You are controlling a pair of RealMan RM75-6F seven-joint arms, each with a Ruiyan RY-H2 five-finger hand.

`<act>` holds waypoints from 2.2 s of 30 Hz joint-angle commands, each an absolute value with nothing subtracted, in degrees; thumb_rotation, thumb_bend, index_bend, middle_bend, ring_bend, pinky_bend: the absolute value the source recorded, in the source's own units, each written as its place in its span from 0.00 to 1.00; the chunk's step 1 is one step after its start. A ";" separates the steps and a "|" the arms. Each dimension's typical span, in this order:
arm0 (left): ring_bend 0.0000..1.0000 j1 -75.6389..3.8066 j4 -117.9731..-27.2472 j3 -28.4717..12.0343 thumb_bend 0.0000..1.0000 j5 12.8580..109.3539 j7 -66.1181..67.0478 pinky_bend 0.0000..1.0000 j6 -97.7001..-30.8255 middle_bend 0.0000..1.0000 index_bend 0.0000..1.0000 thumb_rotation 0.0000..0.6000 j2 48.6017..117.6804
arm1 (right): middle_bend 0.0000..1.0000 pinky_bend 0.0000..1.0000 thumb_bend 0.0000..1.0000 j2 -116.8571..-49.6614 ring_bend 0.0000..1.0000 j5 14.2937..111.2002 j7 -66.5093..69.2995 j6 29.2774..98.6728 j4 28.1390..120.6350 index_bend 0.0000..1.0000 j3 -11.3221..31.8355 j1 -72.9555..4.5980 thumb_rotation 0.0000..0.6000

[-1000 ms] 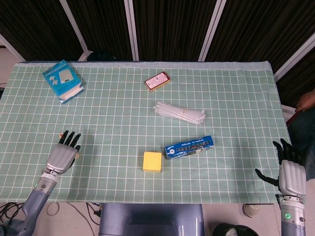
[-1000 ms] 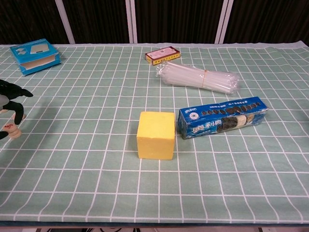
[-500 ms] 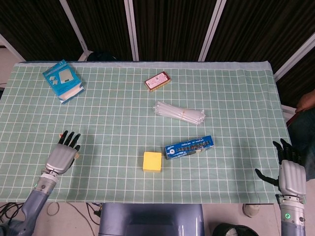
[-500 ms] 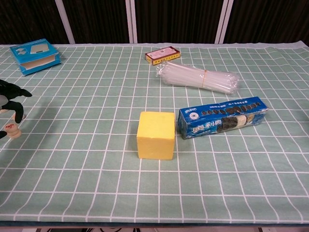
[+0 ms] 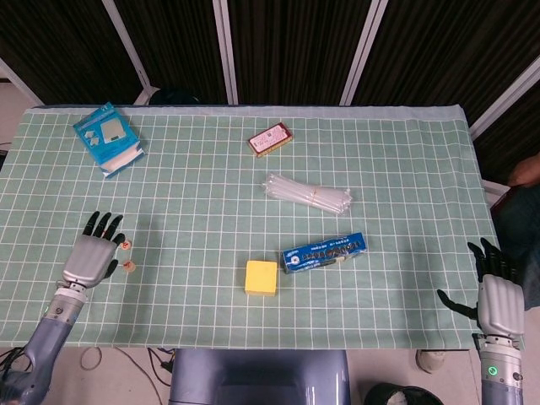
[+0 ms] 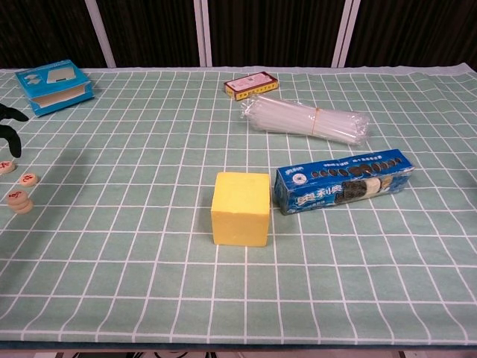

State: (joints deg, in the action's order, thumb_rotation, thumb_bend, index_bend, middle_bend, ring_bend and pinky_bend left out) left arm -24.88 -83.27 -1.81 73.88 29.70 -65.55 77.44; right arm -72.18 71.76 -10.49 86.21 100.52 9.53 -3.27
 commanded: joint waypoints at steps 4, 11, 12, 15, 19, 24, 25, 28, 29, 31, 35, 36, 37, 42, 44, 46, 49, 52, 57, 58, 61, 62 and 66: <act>0.00 -26.86 -80.57 -4.08 0.27 70.66 26.39 0.00 -61.37 0.07 0.35 1.00 77.39 | 0.05 0.00 0.27 -72.31 0.00 71.74 -10.68 86.23 100.64 0.12 9.47 -3.27 1.00; 0.00 -29.28 -76.57 -5.36 0.21 67.57 25.95 0.00 -56.95 0.07 0.35 1.00 79.00 | 0.05 0.00 0.27 -72.30 0.00 71.41 -10.74 86.15 100.76 0.12 9.59 -3.28 1.00; 0.00 -29.52 -76.08 -5.34 0.21 67.27 25.99 0.00 -56.42 0.07 0.35 1.00 79.35 | 0.05 0.00 0.27 -72.31 0.00 71.38 -10.76 86.12 100.77 0.12 9.58 -3.28 1.00; 0.00 -29.94 -75.01 -5.21 0.21 66.84 26.06 0.00 -55.70 0.07 0.36 1.00 80.16 | 0.05 0.00 0.27 -72.34 0.00 71.32 -10.82 86.11 100.81 0.12 9.58 -3.29 1.00; 0.00 -30.38 -73.85 -4.86 0.23 66.59 26.36 0.00 -55.01 0.07 0.37 1.00 81.19 | 0.05 0.00 0.27 -72.33 0.00 71.26 -10.88 86.09 100.90 0.12 9.54 -3.27 1.00; 0.00 -30.75 -73.07 -4.58 0.28 66.61 26.51 0.00 -54.87 0.07 0.42 1.00 82.37 | 0.05 0.00 0.27 -72.36 0.00 71.16 -10.96 86.07 100.95 0.12 9.57 -3.28 1.00; 0.00 -30.79 -72.93 -4.53 0.28 66.71 26.54 0.00 -54.97 0.07 0.42 1.00 82.57 | 0.05 0.00 0.27 -72.36 0.00 71.12 -10.95 86.06 100.94 0.12 9.58 -3.28 1.00; 0.00 -30.98 -72.54 -4.34 0.28 66.81 27.08 0.00 -55.11 0.07 0.43 1.00 83.14 | 0.05 0.00 0.27 -72.35 0.00 71.04 -10.95 86.02 100.94 0.12 9.62 -3.30 1.00; 0.00 -31.02 -72.42 -4.29 0.28 66.75 27.37 0.00 -55.17 0.07 0.43 1.00 83.32 | 0.05 0.00 0.27 -72.34 0.00 71.02 -10.94 86.01 100.94 0.12 9.62 -3.29 1.00; 0.00 -31.06 -72.22 -4.23 0.29 66.57 27.86 0.00 -55.33 0.07 0.43 1.00 83.63 | 0.05 0.00 0.27 -72.34 0.00 71.02 -10.93 86.02 100.94 0.12 9.60 -3.28 1.00; 0.00 -31.12 -71.88 -4.08 0.29 66.22 28.33 0.00 -55.32 0.08 0.44 1.00 84.10 | 0.05 0.00 0.27 -72.33 0.00 70.95 -10.91 85.99 100.97 0.12 9.61 -3.27 1.00; 0.00 -31.13 -71.78 -3.99 0.29 66.18 28.47 0.00 -55.28 0.08 0.45 1.00 84.18 | 0.05 0.00 0.27 -72.32 0.00 70.92 -10.92 85.98 100.99 0.12 9.62 -3.27 1.00; 0.00 -31.14 -71.69 -3.93 0.29 66.11 28.60 0.00 -55.27 0.08 0.45 1.00 84.26 | 0.05 0.00 0.27 -72.32 0.00 70.88 -10.91 85.97 101.02 0.12 9.62 -3.27 1.00; 0.00 -31.14 -71.11 -3.72 0.30 65.65 29.13 0.00 -55.18 0.08 0.46 1.00 84.66 | 0.05 0.00 0.27 -72.36 0.00 70.72 -10.94 85.97 101.03 0.12 9.69 -3.27 1.00; 0.00 -31.17 -70.86 -3.68 0.30 65.48 29.34 0.00 -55.13 0.08 0.46 1.00 84.83 | 0.05 0.00 0.27 -72.36 0.00 70.67 -10.97 85.95 101.07 0.12 9.70 -3.28 1.00; 0.00 -31.22 -70.64 -3.59 0.30 65.43 29.55 0.00 -55.12 0.08 0.46 1.00 84.99 | 0.05 0.00 0.27 -72.35 0.00 70.59 -10.94 85.92 101.10 0.12 9.71 -3.28 1.00; 0.00 -31.27 -70.41 -3.54 0.30 65.38 29.74 0.00 -55.18 0.08 0.46 1.00 85.23 | 0.05 0.00 0.27 -72.36 0.00 70.54 -10.99 85.94 101.13 0.12 9.76 -3.29 1.00; 0.00 -31.31 -70.36 -3.53 0.30 65.49 29.65 0.00 -55.30 0.09 0.47 1.00 85.34 | 0.05 0.00 0.27 -72.37 0.00 70.46 -10.99 85.91 101.15 0.12 9.77 -3.29 1.00; 0.00 -31.34 -70.13 -3.41 0.31 65.50 29.73 0.00 -55.34 0.09 0.48 1.00 85.57 | 0.05 0.00 0.27 -72.38 0.00 70.33 -11.03 85.91 101.18 0.12 9.79 -3.28 1.00; 0.00 -31.35 -70.05 -3.38 0.31 65.49 29.73 0.00 -55.32 0.09 0.48 1.00 85.66 | 0.05 0.00 0.27 -72.39 0.00 70.30 -11.05 85.91 101.18 0.12 9.80 -3.29 1.00; 0.00 -31.37 -69.79 -3.27 0.31 65.58 29.65 0.00 -55.26 0.09 0.48 1.00 85.92 | 0.05 0.00 0.27 -72.41 0.00 70.22 -11.06 85.95 101.20 0.12 9.85 -3.27 1.00; 0.00 -31.38 -69.73 -3.21 0.31 65.59 29.72 0.00 -55.23 0.09 0.48 1.00 85.97 | 0.05 0.00 0.27 -72.40 0.00 70.17 -11.05 85.94 101.22 0.12 9.86 -3.27 1.00; 0.00 -31.41 -69.76 -3.18 0.32 65.66 29.77 0.00 -55.32 0.10 0.49 1.00 86.01 | 0.05 0.00 0.27 -72.39 0.00 70.07 -11.05 85.93 101.25 0.12 9.91 -3.28 1.00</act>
